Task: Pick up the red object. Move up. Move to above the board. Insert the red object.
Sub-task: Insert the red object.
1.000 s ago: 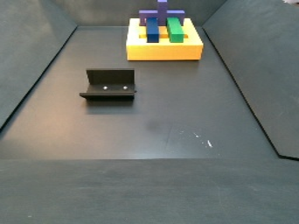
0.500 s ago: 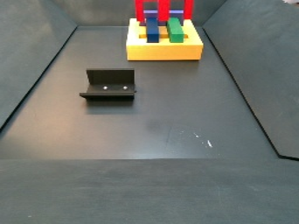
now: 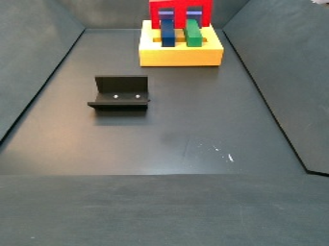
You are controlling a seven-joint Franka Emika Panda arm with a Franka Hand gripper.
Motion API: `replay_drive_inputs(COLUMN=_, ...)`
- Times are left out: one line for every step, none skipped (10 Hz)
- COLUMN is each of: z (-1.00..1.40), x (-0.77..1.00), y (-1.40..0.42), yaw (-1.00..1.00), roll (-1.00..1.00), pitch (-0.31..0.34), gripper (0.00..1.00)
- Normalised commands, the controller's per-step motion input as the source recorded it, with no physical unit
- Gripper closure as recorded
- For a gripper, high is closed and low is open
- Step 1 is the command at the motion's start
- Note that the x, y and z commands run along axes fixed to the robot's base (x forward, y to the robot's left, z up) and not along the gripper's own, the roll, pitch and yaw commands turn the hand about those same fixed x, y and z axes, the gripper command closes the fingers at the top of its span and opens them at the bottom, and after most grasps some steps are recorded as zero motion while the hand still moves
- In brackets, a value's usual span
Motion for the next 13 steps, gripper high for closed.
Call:
replay_drive_inputs(z=-0.25, x=0.0, y=-0.07, yaw=0.0, roll=0.0, pitch=-0.059, gripper=1.0)
replay_drive_inputs(z=-0.21, x=0.0, y=-0.02, yaw=0.0, roll=0.0, pitch=-0.031, gripper=1.0)
replay_drive_inputs(z=-0.07, x=-0.07, y=0.0, yaw=0.0, roll=0.0, pitch=-0.01, gripper=1.0)
replay_drive_inputs(z=-0.01, x=-0.04, y=0.0, yaw=0.0, roll=0.0, pitch=-0.01, gripper=1.0)
replay_drive_inputs(z=-0.13, x=0.0, y=-0.03, yaw=0.0, roll=0.0, pitch=-0.04, gripper=1.0)
replay_drive_inputs(z=-0.23, x=0.1, y=-0.06, yaw=0.0, roll=0.0, pitch=-0.057, gripper=1.0)
replay_drive_inputs(z=-0.32, x=0.11, y=-0.06, yaw=0.0, roll=-0.02, pitch=-0.083, gripper=1.0)
replay_drive_inputs(z=-0.38, x=0.07, y=-0.05, yaw=0.0, roll=-0.02, pitch=-0.1, gripper=1.0)
replay_drive_inputs(z=-0.27, x=0.02, y=0.0, yaw=0.0, roll=0.0, pitch=-0.059, gripper=1.0)
replay_drive_inputs(z=0.0, x=0.0, y=0.0, yaw=0.0, roll=0.0, pitch=-0.007, gripper=1.0)
replay_drive_inputs(z=0.05, x=-0.07, y=0.01, yaw=0.05, roll=-0.01, pitch=-0.074, gripper=1.0)
replay_drive_inputs(z=0.05, x=-0.1, y=0.0, yaw=0.19, roll=0.0, pitch=-0.151, gripper=1.0)
replay_drive_inputs(z=0.0, x=-0.07, y=0.0, yaw=0.16, roll=0.0, pitch=-0.127, gripper=1.0)
